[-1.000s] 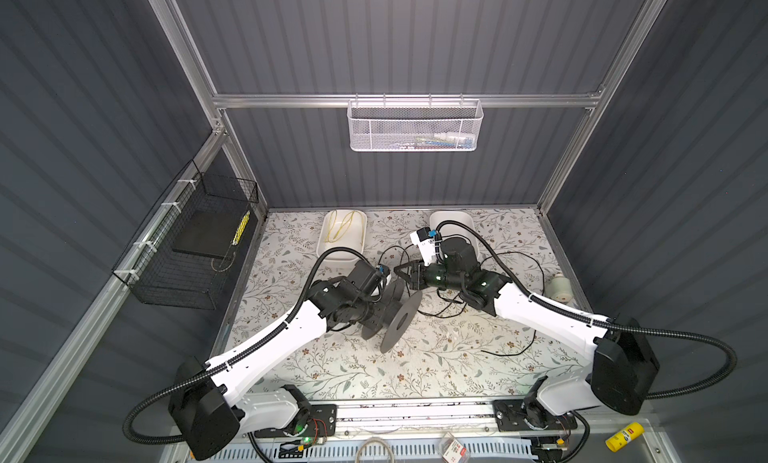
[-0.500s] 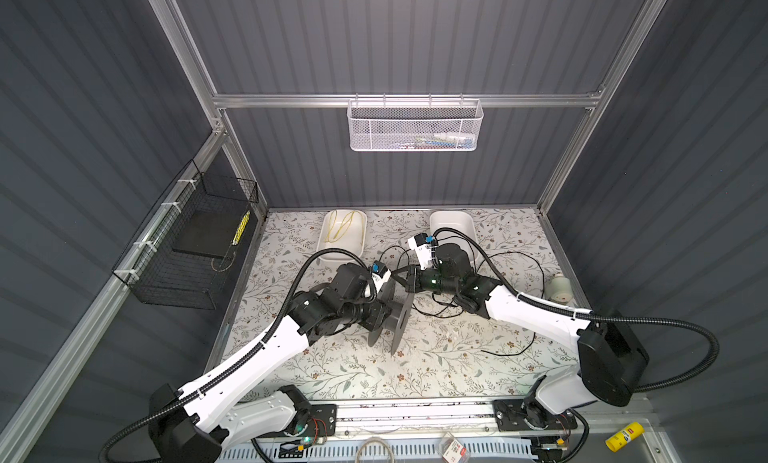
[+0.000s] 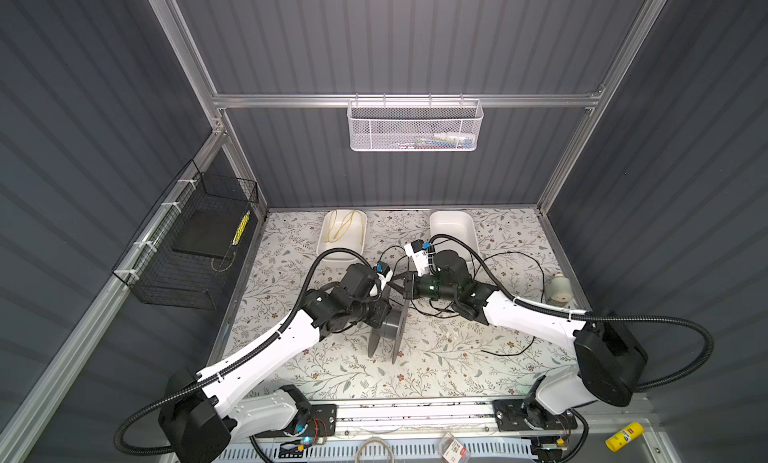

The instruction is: Wrap the cables

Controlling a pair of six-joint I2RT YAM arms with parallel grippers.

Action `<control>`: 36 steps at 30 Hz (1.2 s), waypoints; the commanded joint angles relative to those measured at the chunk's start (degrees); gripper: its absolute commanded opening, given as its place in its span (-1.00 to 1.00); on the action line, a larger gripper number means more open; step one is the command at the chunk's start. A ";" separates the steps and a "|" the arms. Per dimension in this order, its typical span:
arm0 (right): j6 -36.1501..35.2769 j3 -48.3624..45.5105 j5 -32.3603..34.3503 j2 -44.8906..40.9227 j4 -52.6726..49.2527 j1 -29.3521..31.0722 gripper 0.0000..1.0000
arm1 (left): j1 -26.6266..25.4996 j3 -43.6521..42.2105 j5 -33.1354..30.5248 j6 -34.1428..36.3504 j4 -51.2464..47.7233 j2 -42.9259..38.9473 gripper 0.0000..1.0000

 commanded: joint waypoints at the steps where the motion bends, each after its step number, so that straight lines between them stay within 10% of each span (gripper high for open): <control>1: 0.69 -0.61 -0.94 0.75 2.13 0.38 -1.00 | 0.15 0.26 -1.10 0.33 0.59 0.56 -0.37; 24: 3.24 -2.10 -0.81 1.57 6.12 0.52 -1.00 | 0.15 -0.44 -3.52 0.76 -2.45 -0.73 -1.00; 31: 8.28 -1.93 1.99 2.36 15.64 -0.64 -0.20 | 0.06 0.20 -3.02 0.78 -3.79 -3.55 -1.00; 36: 16.52 0.81 2.21 8.27 27.46 -2.62 -0.18 | -0.03 0.15 -3.60 0.60 -3.94 -5.16 -1.00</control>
